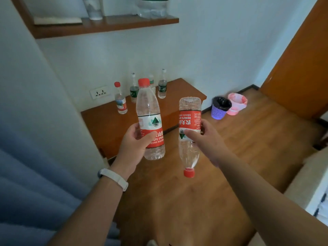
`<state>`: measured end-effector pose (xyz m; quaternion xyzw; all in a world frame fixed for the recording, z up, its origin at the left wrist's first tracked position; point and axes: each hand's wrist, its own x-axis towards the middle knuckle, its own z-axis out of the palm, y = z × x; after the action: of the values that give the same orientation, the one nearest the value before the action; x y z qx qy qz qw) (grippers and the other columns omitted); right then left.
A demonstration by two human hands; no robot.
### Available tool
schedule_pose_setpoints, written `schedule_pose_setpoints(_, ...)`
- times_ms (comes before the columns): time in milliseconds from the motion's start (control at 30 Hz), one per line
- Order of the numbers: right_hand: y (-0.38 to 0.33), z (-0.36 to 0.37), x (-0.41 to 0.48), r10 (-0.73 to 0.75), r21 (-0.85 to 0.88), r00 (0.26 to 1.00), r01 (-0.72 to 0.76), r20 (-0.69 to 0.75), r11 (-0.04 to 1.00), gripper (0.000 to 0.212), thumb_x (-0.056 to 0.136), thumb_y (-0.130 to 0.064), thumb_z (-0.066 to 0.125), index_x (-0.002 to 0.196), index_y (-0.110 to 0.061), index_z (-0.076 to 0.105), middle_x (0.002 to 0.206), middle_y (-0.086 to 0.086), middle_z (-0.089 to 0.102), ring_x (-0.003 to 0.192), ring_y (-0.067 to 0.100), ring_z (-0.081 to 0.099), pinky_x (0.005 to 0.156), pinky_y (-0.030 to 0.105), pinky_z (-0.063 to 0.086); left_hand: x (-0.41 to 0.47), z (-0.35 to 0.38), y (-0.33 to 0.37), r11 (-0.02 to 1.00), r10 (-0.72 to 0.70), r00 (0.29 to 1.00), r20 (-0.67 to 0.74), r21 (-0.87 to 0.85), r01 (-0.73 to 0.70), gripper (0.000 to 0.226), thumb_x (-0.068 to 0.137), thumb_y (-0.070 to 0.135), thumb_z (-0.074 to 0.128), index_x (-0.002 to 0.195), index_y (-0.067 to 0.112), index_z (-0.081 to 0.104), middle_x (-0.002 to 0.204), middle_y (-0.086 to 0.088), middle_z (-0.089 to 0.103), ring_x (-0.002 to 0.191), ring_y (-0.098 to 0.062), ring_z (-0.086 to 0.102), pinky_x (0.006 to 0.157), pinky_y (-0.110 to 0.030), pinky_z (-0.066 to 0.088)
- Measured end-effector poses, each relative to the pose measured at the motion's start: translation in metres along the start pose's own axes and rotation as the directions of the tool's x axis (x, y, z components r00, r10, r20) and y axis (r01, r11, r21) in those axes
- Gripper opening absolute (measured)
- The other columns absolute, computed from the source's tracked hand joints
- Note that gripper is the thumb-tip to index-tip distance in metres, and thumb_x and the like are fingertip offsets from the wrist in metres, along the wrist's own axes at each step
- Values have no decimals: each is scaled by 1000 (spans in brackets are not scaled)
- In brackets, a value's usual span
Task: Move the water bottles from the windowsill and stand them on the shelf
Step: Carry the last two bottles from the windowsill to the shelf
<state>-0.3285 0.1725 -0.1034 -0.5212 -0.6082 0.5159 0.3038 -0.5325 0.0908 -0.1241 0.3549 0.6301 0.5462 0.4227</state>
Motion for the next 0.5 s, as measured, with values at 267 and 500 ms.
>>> schedule_pose_setpoints(267,-9,13,57,-1,-13,1000,1,-29,1000,55,84,-34,74,131,-24,49,113,-2,65,99,16,67,91,45,56,66,-16,3,996,2,998,70,-84,3,50,86,34,73,130,33,50,123,11,65,111,-13,65,86,-28,55)
schedule_pose_setpoints(500,1,-1,111,28,48,998,-26,-50,999,55,84,-35,74,132,-24,49,114,1,66,100,20,68,92,49,55,112,2,4,999,10,996,85,-52,-6,50,86,32,75,130,32,51,122,11,65,110,-12,65,84,-26,56)
